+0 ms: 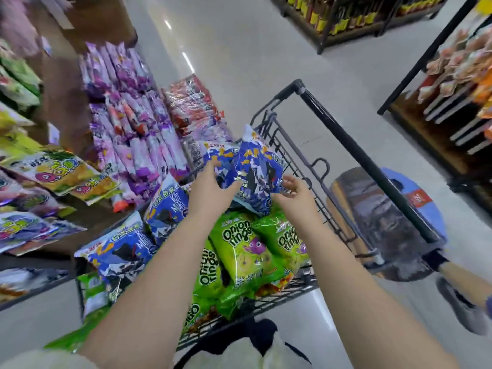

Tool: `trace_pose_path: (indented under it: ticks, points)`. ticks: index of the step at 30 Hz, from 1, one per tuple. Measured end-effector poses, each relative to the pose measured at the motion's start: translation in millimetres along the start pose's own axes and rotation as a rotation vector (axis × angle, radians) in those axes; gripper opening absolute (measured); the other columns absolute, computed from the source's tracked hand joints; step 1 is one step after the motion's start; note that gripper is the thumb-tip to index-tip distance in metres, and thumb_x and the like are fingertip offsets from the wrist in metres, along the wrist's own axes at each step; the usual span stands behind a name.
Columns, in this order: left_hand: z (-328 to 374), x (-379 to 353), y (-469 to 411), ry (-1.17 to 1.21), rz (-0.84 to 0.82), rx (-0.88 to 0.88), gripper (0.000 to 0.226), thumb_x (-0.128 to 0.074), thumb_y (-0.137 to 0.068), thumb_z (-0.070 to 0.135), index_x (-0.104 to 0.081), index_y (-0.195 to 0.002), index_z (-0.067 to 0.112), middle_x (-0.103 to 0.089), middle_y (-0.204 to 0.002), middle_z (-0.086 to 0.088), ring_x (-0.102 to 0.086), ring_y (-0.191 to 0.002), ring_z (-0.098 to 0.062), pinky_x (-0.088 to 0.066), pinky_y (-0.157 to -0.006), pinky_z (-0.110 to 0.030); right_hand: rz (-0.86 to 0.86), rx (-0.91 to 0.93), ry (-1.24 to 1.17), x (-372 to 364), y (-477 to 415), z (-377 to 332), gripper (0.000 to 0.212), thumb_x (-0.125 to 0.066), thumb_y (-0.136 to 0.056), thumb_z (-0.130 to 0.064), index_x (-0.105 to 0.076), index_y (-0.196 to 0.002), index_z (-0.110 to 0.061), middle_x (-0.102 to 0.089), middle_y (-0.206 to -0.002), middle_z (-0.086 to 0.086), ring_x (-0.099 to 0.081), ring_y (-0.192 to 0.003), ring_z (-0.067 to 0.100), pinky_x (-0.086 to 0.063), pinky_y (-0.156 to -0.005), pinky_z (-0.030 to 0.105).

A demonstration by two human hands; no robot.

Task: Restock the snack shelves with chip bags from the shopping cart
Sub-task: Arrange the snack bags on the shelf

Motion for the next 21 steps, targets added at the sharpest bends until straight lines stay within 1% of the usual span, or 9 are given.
trace_pose_path:
  ticks: [4,7,9,10,13,16,18,20,21]
  points:
    - [1.5,-1.7,-23.3,0.044,-0.180,0.132,0.069,-0.079,-0.074,0.052,-0.050,-0.131,0.025,-0.056,-0.115,0.004,-0.058,-0.100,-0.018,-0.047,-0.083,-0.033,-0.075,-0.169,-0.091,-10.8,-32.6,2.8,0.072,-0.076,-0.071,-0.022,-0.045,-0.135,-0.026,-0.059,-0.123,0.001,-0.064,-0.102,0.021,-0.052,-0.077,0.037]
    - [2.1,-6.1,-22.9,0.208,-0.263,0.203,0.061,-0.081,-0.077,0.040,-0.053,-0.129,0.025,-0.054,-0.096,0.010,-0.055,-0.083,-0.004,-0.048,-0.076,-0.030,-0.123,-0.225,-0.079,-14.6,-44.9,15.7,0.079,-0.081,-0.064,-0.018,-0.044,-0.133,-0.021,-0.065,-0.111,0.004,-0.067,-0.095,0.023,-0.054,-0.090,0.047]
    - [-0.1,-9.4,-18.9,0.285,-0.265,0.222,0.058,-0.078,-0.082,0.031,-0.052,-0.133,0.023,-0.053,-0.097,0.011,-0.053,-0.084,0.001,-0.053,-0.082,-0.034,-0.174,-0.248,-0.088,-14.9,-44.7,18.8,0.079,-0.083,-0.069,-0.012,-0.041,-0.135,-0.018,-0.065,-0.110,0.002,-0.066,-0.098,0.022,-0.052,-0.095,0.047]
    - [-0.8,-10.0,-15.0,0.321,-0.247,0.223,0.057,-0.077,-0.084,0.027,-0.051,-0.135,0.022,-0.054,-0.101,0.009,-0.052,-0.086,0.002,-0.053,-0.082,-0.034,-0.195,-0.251,-0.101,-14.2,-44.4,19.1,0.077,-0.082,-0.071,-0.010,-0.040,-0.135,-0.019,-0.064,-0.110,0.002,-0.065,-0.098,0.021,-0.052,-0.095,0.045]
    - [-6.5,-9.2,1.1,0.502,-0.152,0.267,0.053,-0.072,-0.088,0.016,-0.051,-0.136,0.022,-0.055,-0.107,0.009,-0.049,-0.083,0.009,-0.050,-0.068,-0.024,-0.252,-0.154,-0.148,-8.9,-37.8,6.6,0.061,-0.076,-0.078,-0.004,-0.045,-0.128,-0.023,-0.064,-0.107,0.002,-0.065,-0.094,0.017,-0.052,-0.089,0.039]
    - [-17.0,-4.5,27.3,0.800,-0.025,0.376,0.049,-0.069,-0.088,0.008,-0.053,-0.131,0.025,-0.065,-0.112,0.006,-0.061,-0.087,-0.002,-0.054,-0.079,-0.035,-0.297,0.017,-0.220,-3.4,-23.6,-15.6,0.054,-0.072,-0.082,-0.004,-0.050,-0.124,-0.030,-0.063,-0.111,0.000,-0.063,-0.098,0.016,-0.053,-0.083,0.035]
    - [-26.1,0.5,51.0,0.981,0.057,0.433,0.042,-0.067,-0.088,0.003,-0.057,-0.124,0.023,-0.066,-0.109,0.004,-0.063,-0.093,-0.010,-0.053,-0.089,-0.046,-0.384,0.077,-0.227,-5.2,-12.3,-26.8,0.055,-0.078,-0.077,-0.015,-0.053,-0.123,-0.034,-0.064,-0.115,0.000,-0.063,-0.105,0.019,-0.053,-0.086,0.038]
    - [-35.3,5.1,76.7,1.118,0.128,0.459,0.039,-0.063,-0.089,0.001,-0.059,-0.122,0.021,-0.065,-0.111,0.001,-0.063,-0.098,-0.014,-0.053,-0.086,-0.046,-0.521,0.089,-0.157,-12.4,0.1,-31.9,0.068,-0.083,-0.066,-0.032,-0.053,-0.126,-0.041,-0.062,-0.121,-0.001,-0.059,-0.115,0.018,-0.051,-0.093,0.042]
    - [-41.1,7.4,90.2,1.178,0.175,0.469,0.039,-0.062,-0.089,-0.001,-0.059,-0.122,0.020,-0.065,-0.113,0.000,-0.063,-0.099,-0.016,-0.053,-0.084,-0.044,-0.590,0.103,-0.109,-17.1,7.1,-33.2,0.069,-0.084,-0.066,-0.034,-0.051,-0.127,-0.044,-0.061,-0.121,-0.002,-0.057,-0.118,0.016,-0.050,-0.094,0.042]
Point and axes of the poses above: each hand's wrist, its own y-axis away from the middle knuckle, its own x-axis out of the back of the hand, z = x × y, the point moved 4 cm from there along -y, towards the middle knuckle
